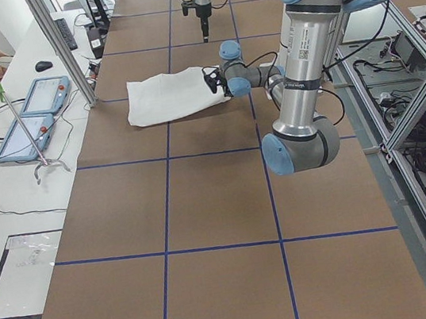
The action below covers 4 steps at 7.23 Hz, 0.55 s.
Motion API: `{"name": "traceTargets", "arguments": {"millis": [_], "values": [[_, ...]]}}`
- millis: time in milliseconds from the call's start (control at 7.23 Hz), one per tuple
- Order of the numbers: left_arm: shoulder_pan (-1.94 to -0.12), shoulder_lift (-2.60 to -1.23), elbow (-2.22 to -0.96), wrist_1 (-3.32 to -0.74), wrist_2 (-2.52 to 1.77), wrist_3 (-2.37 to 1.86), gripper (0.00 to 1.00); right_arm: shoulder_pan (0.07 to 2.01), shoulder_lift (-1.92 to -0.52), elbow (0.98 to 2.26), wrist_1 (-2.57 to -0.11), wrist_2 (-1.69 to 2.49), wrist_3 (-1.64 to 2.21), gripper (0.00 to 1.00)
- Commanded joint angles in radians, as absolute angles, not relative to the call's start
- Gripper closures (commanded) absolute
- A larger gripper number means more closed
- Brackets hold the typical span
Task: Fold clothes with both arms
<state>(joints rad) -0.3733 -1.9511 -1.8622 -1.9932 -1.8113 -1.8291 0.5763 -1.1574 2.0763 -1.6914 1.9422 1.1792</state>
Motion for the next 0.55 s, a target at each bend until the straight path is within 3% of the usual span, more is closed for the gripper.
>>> {"name": "traceTargets", "arguments": {"millis": [0, 415], "values": [[-0.373, -1.956, -1.864, -1.990, -1.815, -1.822, 1.00, 0.603, -1.157, 2.086, -1.692, 1.999, 1.184, 0.00], [-0.373, -1.962, -1.865, -1.983, -1.816, -1.822, 1.00, 0.556, -1.158, 2.057, -1.692, 1.962, 1.260, 0.00]]}}
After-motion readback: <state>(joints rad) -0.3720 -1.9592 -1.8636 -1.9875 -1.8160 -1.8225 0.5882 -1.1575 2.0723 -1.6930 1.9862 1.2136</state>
